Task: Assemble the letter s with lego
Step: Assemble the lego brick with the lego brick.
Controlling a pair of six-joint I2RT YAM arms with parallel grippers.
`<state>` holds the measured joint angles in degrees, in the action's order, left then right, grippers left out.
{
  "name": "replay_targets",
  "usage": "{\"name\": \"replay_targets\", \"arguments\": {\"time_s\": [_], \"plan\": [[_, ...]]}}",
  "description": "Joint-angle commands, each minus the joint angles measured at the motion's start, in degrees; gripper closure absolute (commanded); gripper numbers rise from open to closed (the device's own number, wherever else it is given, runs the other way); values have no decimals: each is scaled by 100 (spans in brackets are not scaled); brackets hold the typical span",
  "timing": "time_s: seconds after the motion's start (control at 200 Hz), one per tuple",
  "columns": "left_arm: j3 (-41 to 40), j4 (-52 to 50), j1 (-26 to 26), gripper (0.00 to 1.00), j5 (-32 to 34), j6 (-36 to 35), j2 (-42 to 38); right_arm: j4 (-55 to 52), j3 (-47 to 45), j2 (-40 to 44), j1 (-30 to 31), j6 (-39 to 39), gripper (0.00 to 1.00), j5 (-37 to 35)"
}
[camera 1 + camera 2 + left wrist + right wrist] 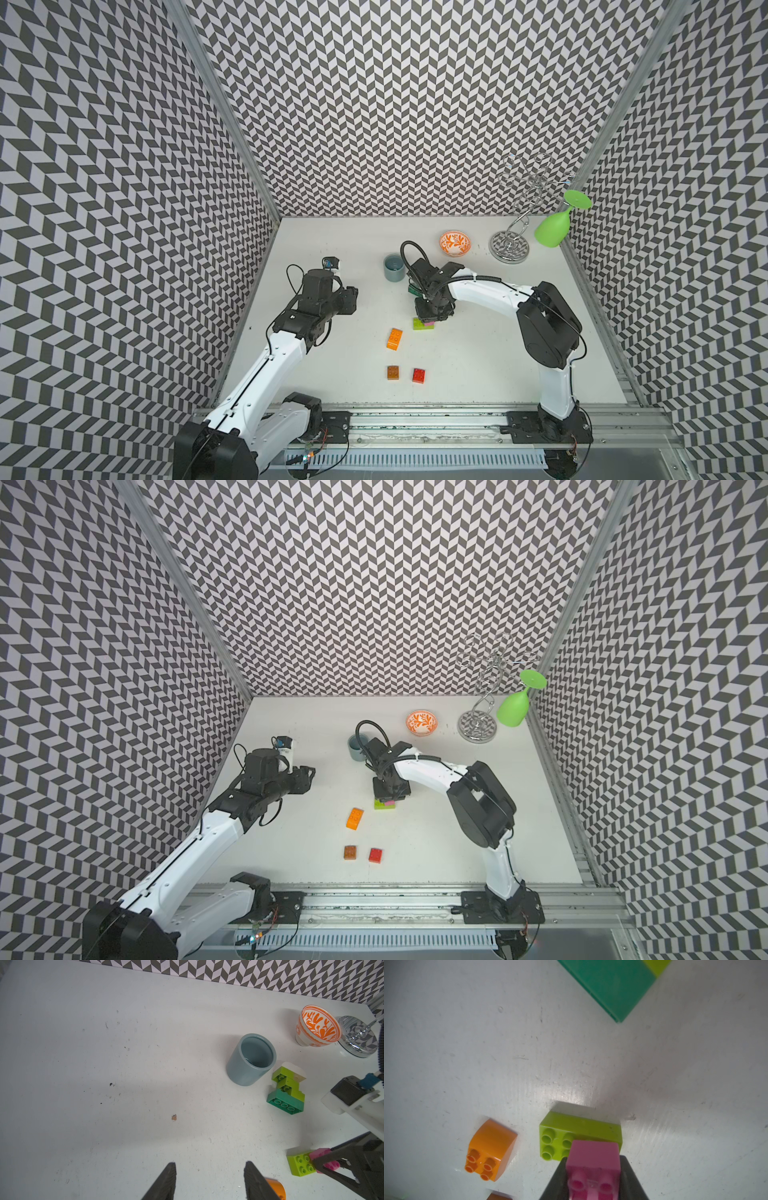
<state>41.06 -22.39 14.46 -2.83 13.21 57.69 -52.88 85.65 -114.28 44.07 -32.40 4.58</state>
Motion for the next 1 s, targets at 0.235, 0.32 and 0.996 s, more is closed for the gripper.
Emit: {"name": "replay_targets", "arguments": {"time_s": [0.235, 0.32, 0.996], "plan": [[168, -63, -31, 46, -7, 45, -30, -332, 14, -115, -13, -100, 100, -60], [172, -63, -32, 46, -5, 48, -30, -362, 9, -122, -13, -100, 100, -65], [177, -72, -44, 45, -6, 47, -69, -86, -180, -418, 136, -474, 100, 1]]}}
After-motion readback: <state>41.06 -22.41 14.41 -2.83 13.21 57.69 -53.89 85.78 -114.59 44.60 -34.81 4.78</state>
